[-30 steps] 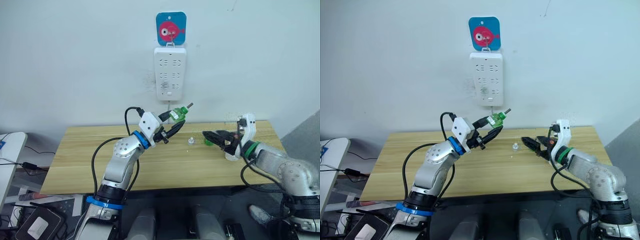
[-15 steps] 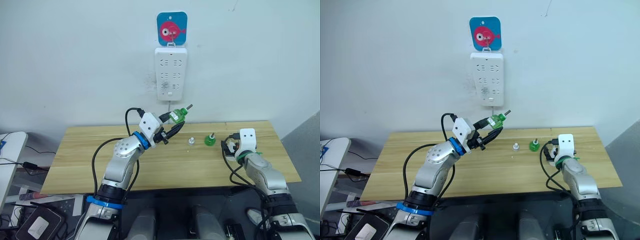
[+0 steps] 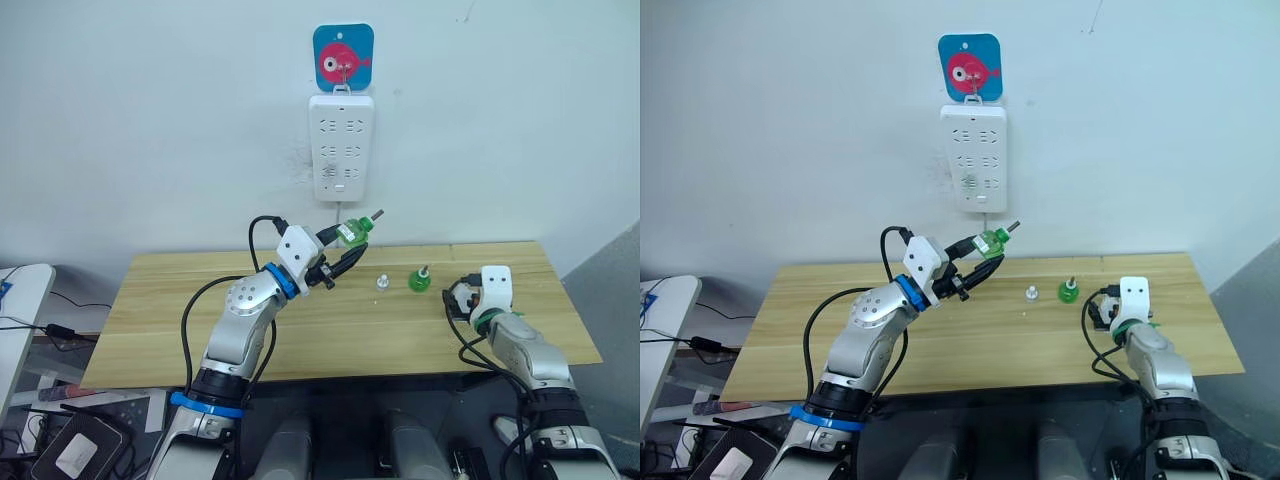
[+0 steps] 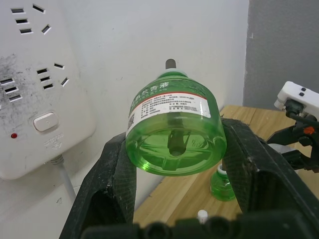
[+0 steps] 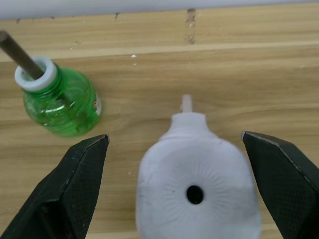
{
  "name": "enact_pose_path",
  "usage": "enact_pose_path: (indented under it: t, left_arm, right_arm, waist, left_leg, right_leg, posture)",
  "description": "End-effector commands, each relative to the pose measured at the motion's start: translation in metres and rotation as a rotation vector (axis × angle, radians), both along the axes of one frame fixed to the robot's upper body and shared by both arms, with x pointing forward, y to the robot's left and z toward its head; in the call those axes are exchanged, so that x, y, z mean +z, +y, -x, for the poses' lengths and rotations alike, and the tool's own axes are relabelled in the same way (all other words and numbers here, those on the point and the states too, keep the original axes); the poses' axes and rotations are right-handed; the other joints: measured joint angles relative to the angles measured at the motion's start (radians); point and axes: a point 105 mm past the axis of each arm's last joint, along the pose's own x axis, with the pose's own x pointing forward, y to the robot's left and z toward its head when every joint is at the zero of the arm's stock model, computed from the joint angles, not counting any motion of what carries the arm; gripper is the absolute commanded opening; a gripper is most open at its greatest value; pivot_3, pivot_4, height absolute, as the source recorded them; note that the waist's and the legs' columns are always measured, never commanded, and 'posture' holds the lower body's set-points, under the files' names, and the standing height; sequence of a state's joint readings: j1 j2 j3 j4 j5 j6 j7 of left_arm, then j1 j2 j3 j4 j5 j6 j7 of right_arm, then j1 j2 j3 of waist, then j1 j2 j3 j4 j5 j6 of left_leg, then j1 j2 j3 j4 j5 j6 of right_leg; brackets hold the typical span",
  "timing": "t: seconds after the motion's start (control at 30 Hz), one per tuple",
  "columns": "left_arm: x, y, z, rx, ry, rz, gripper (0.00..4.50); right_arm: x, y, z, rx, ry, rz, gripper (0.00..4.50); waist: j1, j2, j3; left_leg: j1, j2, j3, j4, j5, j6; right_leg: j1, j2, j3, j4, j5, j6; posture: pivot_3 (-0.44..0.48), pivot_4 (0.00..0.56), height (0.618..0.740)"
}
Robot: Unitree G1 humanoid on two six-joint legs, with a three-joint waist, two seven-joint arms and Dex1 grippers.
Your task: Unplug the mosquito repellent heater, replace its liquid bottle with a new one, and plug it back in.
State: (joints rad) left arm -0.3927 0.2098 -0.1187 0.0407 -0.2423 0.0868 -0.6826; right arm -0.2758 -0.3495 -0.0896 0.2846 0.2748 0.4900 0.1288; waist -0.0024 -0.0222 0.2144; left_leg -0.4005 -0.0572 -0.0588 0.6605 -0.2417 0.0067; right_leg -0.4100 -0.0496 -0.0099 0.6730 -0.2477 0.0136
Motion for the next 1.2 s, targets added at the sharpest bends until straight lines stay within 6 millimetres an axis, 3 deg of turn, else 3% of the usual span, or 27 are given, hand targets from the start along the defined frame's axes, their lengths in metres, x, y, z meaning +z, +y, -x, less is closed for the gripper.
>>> enact_pose_path:
  t: [0.03,0.5,0.57,0.7,0.9,1.03,1.2]
  left_arm:
    - [0.011,-0.001,0.003,-0.005,-0.044,0.014,2.24]
    - [0.011,-0.002,0.005,-0.009,-0.045,0.01,2.24]
    - [0.011,-0.002,0.005,-0.01,-0.046,0.009,2.24]
    - [0.01,-0.002,0.005,-0.012,-0.047,0.004,2.24]
    - [0.009,-0.004,0.007,-0.015,-0.05,0.001,2.24]
    - [0.006,-0.005,0.013,-0.069,-0.031,0.001,2.24]
    - [-0.004,-0.007,0.032,-0.232,0.051,-0.028,2.24]
  right_arm:
    - [0.007,-0.007,-0.003,-0.016,-0.022,0.001,4.47]
    - [0.0,-0.009,0.001,-0.042,0.004,-0.025,4.47]
    - [0.0,-0.009,0.001,-0.043,0.003,-0.027,4.1]
    - [-0.001,-0.008,0.002,-0.038,0.006,-0.032,2.93]
    - [0.001,-0.008,0.007,-0.026,0.002,-0.023,2.95]
    - [0.029,-0.016,0.01,-0.017,-0.057,-0.094,2.95]
    - [0.086,0.015,0.018,0.164,-0.068,-0.658,2.95]
  waist:
    - [0.0,0.0,0.0]
    - [0.0,0.0,0.0]
    - [0.0,0.0,0.0]
    - [0.0,0.0,0.0]
    - [0.0,0.0,-0.001]
    - [0.001,0.001,-0.002]
    - [-0.004,0.001,-0.002]
  left_leg:
    - [0.0,0.0,0.0,0.0,0.0,0.0]
    - [0.0,0.0,0.0,0.0,0.0,0.0]
    - [0.0,0.0,0.0,0.0,0.0,0.0]
    - [0.0,0.0,0.0,0.0,0.0,0.0]
    - [0.0,0.0,0.0,0.0,0.0,0.0]
    - [0.0,0.0,0.0,0.0,0.0,0.0]
    - [0.0,0.001,0.0,0.0,0.0,0.0]
  right_leg:
    - [0.0,0.0,0.0,0.0,0.0,0.0]
    - [0.0,0.0,0.0,0.0,0.0,0.0]
    - [0.0,0.0,0.0,0.0,0.0,0.0]
    - [0.0,0.0,0.0,0.001,0.0,0.0]
    - [0.0,0.0,0.0,0.001,0.0,0.0]
    - [0.0,0.0,0.0,0.001,0.0,0.0]
    - [0.0,0.0,0.0,0.001,0.0,0.0]
  posture:
    - [0.003,0.158,0.74]
    - [0.009,0.152,0.74]
    - [0.009,0.152,0.74]
    - [0.009,0.152,0.74]
    - [0.008,0.143,0.74]
    - [0.0,0.145,0.74]
    - [-0.015,0.149,0.74]
